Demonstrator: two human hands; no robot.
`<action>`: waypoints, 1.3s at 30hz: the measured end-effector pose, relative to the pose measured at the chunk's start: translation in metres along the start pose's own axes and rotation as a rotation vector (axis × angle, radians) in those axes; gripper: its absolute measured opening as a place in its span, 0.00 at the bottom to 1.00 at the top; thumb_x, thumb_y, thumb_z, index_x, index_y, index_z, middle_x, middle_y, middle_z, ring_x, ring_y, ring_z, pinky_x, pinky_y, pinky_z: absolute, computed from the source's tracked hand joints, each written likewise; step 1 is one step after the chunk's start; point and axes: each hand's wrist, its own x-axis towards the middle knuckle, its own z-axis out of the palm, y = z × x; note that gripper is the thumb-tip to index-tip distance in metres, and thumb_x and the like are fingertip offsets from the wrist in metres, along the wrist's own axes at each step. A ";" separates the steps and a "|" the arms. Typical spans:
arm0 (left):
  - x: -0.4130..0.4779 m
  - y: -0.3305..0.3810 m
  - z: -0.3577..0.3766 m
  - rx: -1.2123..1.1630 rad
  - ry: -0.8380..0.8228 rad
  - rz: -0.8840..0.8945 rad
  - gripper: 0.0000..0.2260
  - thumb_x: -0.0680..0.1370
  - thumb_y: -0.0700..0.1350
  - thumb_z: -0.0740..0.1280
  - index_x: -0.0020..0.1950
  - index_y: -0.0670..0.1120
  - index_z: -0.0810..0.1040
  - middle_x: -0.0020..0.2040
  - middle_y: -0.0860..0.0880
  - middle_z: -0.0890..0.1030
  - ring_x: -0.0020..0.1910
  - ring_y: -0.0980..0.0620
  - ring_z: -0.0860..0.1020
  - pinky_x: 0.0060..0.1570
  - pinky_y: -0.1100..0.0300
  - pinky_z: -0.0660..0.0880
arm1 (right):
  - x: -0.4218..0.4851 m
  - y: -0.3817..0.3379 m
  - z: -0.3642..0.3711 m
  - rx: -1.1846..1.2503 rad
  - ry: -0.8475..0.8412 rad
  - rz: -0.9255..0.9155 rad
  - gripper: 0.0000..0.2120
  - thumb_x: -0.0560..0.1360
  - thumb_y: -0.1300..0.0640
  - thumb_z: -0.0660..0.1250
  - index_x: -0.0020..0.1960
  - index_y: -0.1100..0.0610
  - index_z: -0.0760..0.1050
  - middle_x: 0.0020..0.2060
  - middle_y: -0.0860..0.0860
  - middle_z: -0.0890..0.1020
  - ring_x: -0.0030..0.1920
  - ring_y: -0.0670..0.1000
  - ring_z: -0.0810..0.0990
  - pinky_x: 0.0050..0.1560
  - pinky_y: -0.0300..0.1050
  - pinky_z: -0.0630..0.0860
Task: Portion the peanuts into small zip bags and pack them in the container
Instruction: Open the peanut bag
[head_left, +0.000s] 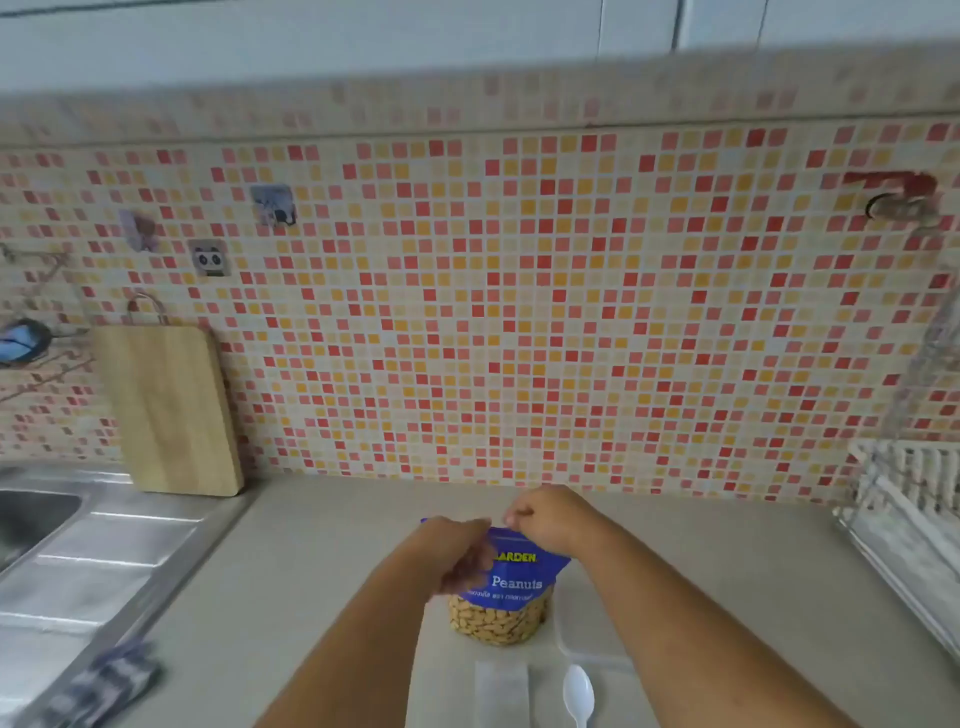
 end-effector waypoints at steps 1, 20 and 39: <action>0.003 -0.002 0.002 -0.054 -0.015 -0.025 0.17 0.77 0.54 0.64 0.38 0.42 0.81 0.32 0.47 0.81 0.30 0.51 0.79 0.38 0.60 0.77 | 0.004 0.000 0.002 -0.018 -0.024 0.013 0.13 0.79 0.53 0.59 0.56 0.53 0.80 0.58 0.51 0.81 0.57 0.52 0.77 0.51 0.42 0.71; 0.012 -0.015 0.012 -0.261 0.011 -0.030 0.09 0.74 0.47 0.71 0.46 0.41 0.82 0.41 0.45 0.84 0.39 0.49 0.82 0.45 0.56 0.81 | 0.019 0.010 0.007 0.171 -0.125 0.127 0.09 0.70 0.56 0.74 0.49 0.57 0.83 0.49 0.52 0.84 0.53 0.48 0.77 0.56 0.46 0.74; -0.006 -0.030 0.039 -0.523 0.278 0.016 0.07 0.72 0.39 0.63 0.34 0.41 0.73 0.33 0.44 0.76 0.36 0.48 0.77 0.35 0.58 0.76 | 0.015 0.005 0.035 -0.079 0.305 0.146 0.10 0.78 0.56 0.58 0.49 0.51 0.79 0.47 0.49 0.82 0.45 0.51 0.79 0.36 0.40 0.70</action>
